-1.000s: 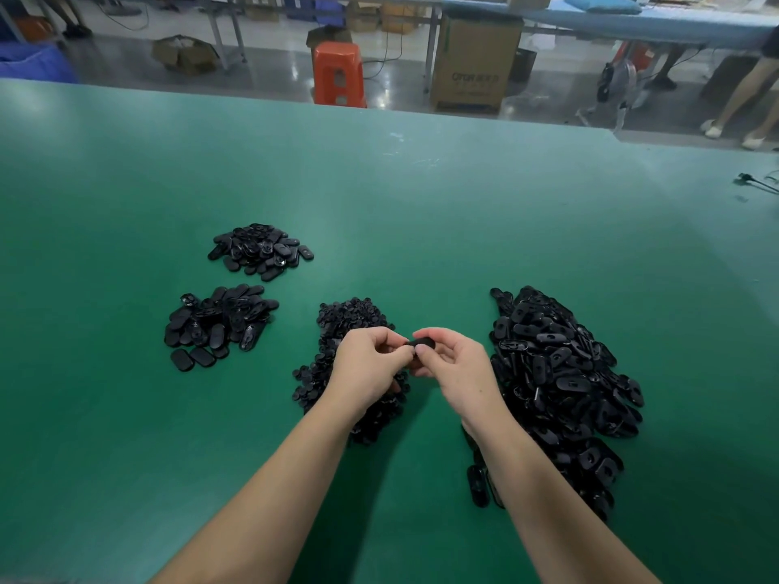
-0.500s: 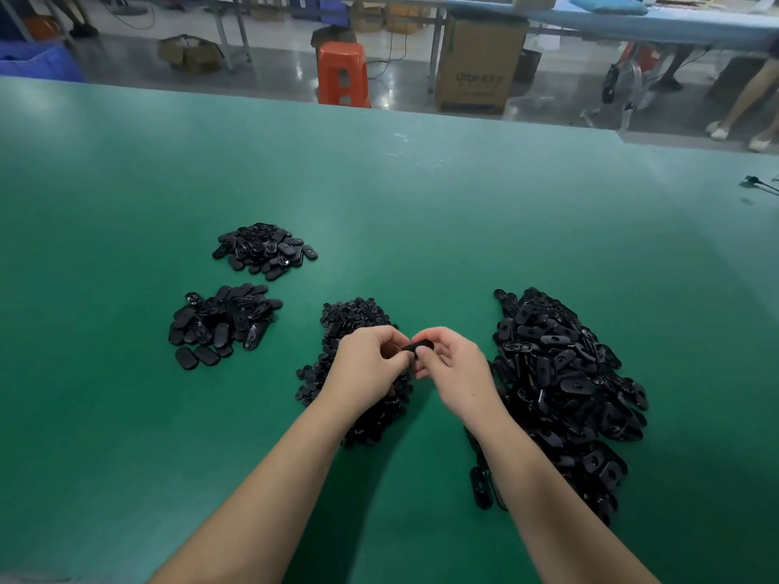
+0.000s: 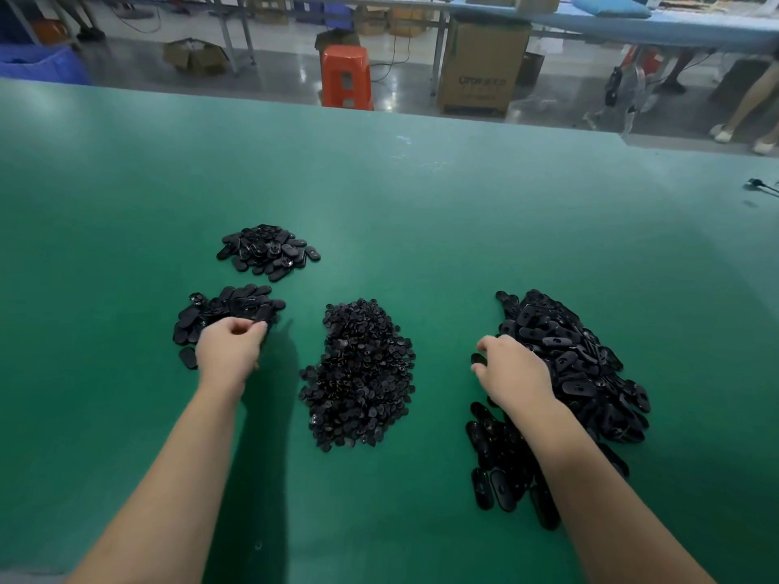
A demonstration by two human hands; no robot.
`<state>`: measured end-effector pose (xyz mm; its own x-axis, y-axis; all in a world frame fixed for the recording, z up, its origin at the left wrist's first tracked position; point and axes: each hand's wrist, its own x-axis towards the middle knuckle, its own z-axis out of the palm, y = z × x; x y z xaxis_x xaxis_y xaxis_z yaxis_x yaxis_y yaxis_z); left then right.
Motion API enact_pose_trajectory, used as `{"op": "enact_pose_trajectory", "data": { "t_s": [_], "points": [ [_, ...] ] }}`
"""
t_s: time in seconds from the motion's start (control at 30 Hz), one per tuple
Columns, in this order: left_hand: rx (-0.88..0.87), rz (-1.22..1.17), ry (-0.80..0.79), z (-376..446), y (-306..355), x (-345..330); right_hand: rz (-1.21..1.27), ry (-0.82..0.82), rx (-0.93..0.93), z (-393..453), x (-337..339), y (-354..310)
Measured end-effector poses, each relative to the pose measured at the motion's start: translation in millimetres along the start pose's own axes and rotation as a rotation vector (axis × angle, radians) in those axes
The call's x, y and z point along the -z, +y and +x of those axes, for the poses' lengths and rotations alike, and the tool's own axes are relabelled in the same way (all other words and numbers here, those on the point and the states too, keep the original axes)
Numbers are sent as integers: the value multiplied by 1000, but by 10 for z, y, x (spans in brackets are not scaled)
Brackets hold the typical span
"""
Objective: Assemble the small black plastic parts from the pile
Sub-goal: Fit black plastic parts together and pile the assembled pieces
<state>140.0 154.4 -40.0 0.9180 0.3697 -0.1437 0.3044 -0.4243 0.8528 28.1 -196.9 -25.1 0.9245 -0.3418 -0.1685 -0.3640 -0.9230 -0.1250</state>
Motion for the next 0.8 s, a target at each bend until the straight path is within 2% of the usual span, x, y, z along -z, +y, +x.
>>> {"op": "enact_pose_trajectory", "data": {
  "t_s": [0.13, 0.27, 0.6, 0.73, 0.8],
  "points": [
    [84, -63, 108, 139, -182, 57, -50, -29, 3, 44, -70, 26],
    [118, -139, 143, 184, -269, 31, -23, -25, -5, 70, -104, 43],
    [49, -96, 224, 90, -160, -27, 117, 31, 7, 73, -73, 79],
    [-65, -70, 196, -37, -43, -80, 374, 147, 13, 19, 29, 41],
    [-129, -45, 137, -132, 27, -144, 621, 113, 38, -16, 85, -13]
  ]
}}
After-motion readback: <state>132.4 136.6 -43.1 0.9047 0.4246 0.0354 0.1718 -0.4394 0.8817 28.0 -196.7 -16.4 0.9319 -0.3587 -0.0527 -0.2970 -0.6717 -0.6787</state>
